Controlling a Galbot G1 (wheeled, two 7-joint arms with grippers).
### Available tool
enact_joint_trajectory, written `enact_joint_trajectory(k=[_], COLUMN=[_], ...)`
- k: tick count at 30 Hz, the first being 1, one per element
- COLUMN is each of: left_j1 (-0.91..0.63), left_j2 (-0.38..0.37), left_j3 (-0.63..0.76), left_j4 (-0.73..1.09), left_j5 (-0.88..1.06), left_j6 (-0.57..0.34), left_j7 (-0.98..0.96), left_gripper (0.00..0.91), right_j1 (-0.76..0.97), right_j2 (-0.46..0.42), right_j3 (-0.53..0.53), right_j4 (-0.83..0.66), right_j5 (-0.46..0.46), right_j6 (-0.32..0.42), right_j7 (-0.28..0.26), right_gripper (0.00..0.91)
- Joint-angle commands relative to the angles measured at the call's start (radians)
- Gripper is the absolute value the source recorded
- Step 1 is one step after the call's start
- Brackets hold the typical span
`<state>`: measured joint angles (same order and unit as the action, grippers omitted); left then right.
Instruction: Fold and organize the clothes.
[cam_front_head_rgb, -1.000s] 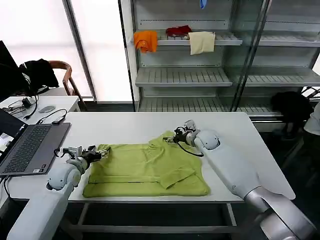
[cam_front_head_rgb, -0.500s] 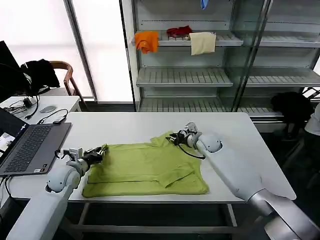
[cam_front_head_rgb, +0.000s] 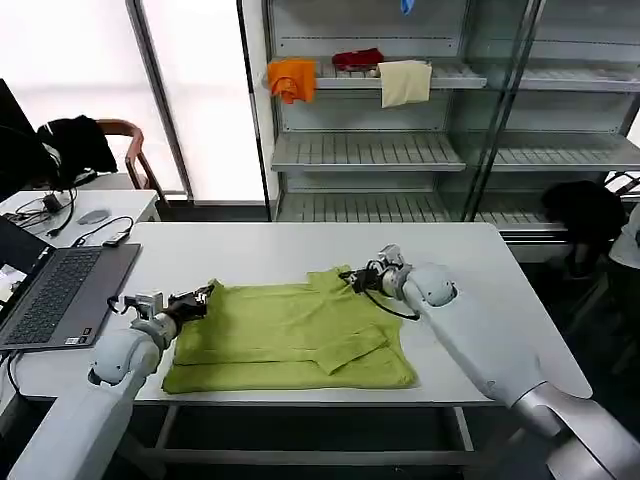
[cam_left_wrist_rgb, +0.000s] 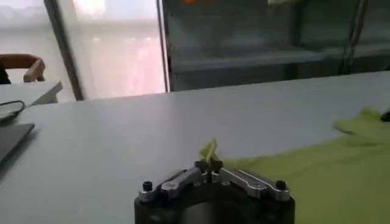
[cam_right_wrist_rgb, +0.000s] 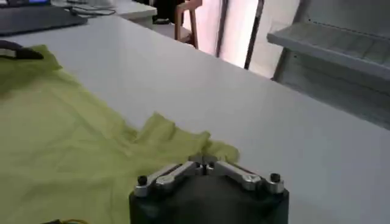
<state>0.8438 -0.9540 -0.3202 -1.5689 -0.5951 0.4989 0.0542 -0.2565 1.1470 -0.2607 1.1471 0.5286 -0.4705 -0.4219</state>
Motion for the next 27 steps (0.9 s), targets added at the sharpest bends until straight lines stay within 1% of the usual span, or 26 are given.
enact_joint_trajectory(k=[1,3,7,9,11,12,14,15,17,19,25,27], left_j1=[0.069,0.103,0.173,0.216,0.246,0.26,0.289,0.311,0.343,0.385,0.447,0.474], left_j2=[0.037,0.053,0.077,0.085,0.086,0.084,0.078,0.074,0.07,0.065,0.041,0.037], left_j3=[-0.031,-0.047,-0.087,-0.103,-0.109,-0.11,-0.109,-0.109,-0.113,-0.124,-0.124,-0.127], left_j4=[-0.113,-0.142,-0.213,-0.246,-0.275,-0.296,-0.326,-0.351,-0.392,-0.45,-0.534,-0.56], left_j5=[-0.014,0.0,0.001,0.016,0.028,0.051,0.068,0.069,0.083,0.101,0.151,0.178], left_j6=[-0.037,-0.055,-0.051,-0.056,-0.055,-0.057,-0.053,-0.046,-0.027,0.022,0.071,0.077], left_j7=[-0.007,-0.014,-0.033,-0.037,-0.055,-0.067,-0.11,-0.142,-0.17,-0.198,-0.337,-0.348], left_gripper=[0.01,0.01,0.0,0.01,0.0,0.01,0.01,0.01,0.01,0.01,0.01,0.01], right_j1=[-0.015,-0.039,-0.073,-0.096,-0.11,-0.137,-0.178,-0.21,-0.268,-0.339,-0.428,-0.457], right_j2=[-0.098,-0.13,-0.192,-0.219,-0.246,-0.275,-0.297,-0.327,-0.349,-0.38,-0.432,-0.443], right_j3=[0.012,0.02,0.027,0.033,0.037,0.044,0.057,0.068,0.091,0.119,0.162,0.174], right_j4=[0.205,0.263,0.371,0.419,0.452,0.489,0.536,0.576,0.619,0.673,0.754,0.779], right_j5=[0.118,0.146,0.166,0.17,0.182,0.188,0.199,0.199,0.2,0.2,0.204,0.207], right_j6=[0.034,0.024,0.014,0.012,0.009,0.006,0.004,0.004,0.005,0.006,0.012,0.013], right_j7=[0.015,0.033,0.044,0.048,0.054,0.061,0.074,0.079,0.088,0.094,0.106,0.108], right_gripper=[0.0,0.0,0.0,0.0,0.0,0.0,0.0,0.0,0.0,0.0,0.0,0.0])
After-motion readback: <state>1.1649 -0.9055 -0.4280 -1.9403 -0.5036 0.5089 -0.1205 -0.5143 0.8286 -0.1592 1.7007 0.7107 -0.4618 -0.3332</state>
